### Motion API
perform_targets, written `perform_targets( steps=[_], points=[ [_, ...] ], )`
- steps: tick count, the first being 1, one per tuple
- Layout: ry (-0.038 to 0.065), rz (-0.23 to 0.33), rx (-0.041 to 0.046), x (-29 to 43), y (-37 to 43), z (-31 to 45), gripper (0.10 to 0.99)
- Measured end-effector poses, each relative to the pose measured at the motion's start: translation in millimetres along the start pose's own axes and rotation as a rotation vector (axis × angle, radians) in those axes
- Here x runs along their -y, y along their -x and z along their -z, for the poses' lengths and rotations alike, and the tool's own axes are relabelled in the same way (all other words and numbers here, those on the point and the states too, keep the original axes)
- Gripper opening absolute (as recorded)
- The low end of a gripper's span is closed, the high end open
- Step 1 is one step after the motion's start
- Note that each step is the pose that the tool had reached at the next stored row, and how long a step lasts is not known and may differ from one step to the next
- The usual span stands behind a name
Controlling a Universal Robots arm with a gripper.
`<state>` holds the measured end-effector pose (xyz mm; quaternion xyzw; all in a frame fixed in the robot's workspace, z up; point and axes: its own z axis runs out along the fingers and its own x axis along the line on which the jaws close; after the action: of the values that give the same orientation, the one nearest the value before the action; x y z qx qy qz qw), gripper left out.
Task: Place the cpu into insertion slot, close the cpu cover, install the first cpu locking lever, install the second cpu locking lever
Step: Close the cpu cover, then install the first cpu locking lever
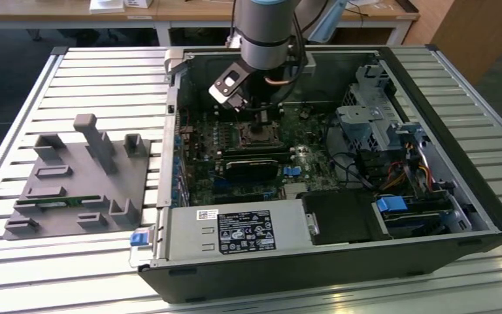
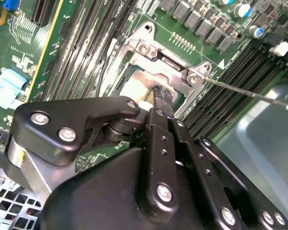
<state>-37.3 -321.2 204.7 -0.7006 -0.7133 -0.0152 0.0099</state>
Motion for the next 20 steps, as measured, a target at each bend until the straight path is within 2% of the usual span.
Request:
perform_targets(
  steps=[5, 11, 20],
  points=[
    [0.0, 0.0, 0.0001, -3.0, 0.0, 0.0, 0.106],
    [0.0, 0.0, 0.0, -3.2, 0.0, 0.1, 0.106],
    [0.0, 0.0, 0.0001, -3.3, -0.3, 8.3, 0.106]
  ],
)
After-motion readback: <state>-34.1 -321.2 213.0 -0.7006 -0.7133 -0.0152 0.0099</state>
